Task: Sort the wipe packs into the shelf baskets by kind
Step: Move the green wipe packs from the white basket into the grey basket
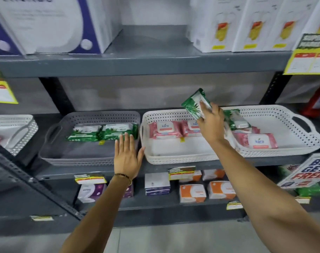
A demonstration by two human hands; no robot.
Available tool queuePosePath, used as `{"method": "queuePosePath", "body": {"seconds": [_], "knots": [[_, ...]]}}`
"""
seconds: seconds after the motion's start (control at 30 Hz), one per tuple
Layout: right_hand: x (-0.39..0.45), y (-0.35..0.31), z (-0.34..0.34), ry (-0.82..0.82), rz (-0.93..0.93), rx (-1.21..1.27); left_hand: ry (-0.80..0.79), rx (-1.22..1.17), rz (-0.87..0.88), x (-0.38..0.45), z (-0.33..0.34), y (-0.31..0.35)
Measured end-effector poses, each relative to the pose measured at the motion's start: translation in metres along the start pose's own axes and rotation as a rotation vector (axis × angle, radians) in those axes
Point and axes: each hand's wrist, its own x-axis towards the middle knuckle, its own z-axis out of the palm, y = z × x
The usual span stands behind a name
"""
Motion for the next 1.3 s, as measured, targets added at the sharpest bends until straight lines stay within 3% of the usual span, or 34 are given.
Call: {"method": "queuePosePath", "body": {"seconds": [0.17, 0.3, 0.47, 0.77, 0.97, 1.1, 1.3], "knots": [[-0.02, -0.088, 0.043, -0.089, -0.093, 0.163, -0.026, 0.026, -0.054, -0.009, -0.017, -0.085], [-0.034, -0.154, 0.078, -0.25, -0.185, 0.216, -0.038, 0.027, -0.125, -0.023, -0.027, -0.152], [-0.036, -0.205, 0.112, -0.417, -0.337, 0.136, -0.033, 0.029, -0.164, -0.029, -0.033, -0.207], [-0.042, -0.272, 0.161, -0.793, -0.457, 0.204, 0.006, -0.008, -0.127, -0.03, -0.027, -0.214], [-0.056, -0.306, 0.194, -0.858, -0.526, 0.235, 0.006, 0.028, -0.129, -0.03, -0.022, -0.219], [-0.056, -0.305, 0.208, -0.894, -0.676, 0.001, 0.013, 0.027, -0.128, -0.03, -0.022, -0.219], [-0.061, -0.297, 0.209, -0.961, -0.691, -0.157, 0.027, 0.015, -0.124, -0.031, -0.023, -0.217]]}}
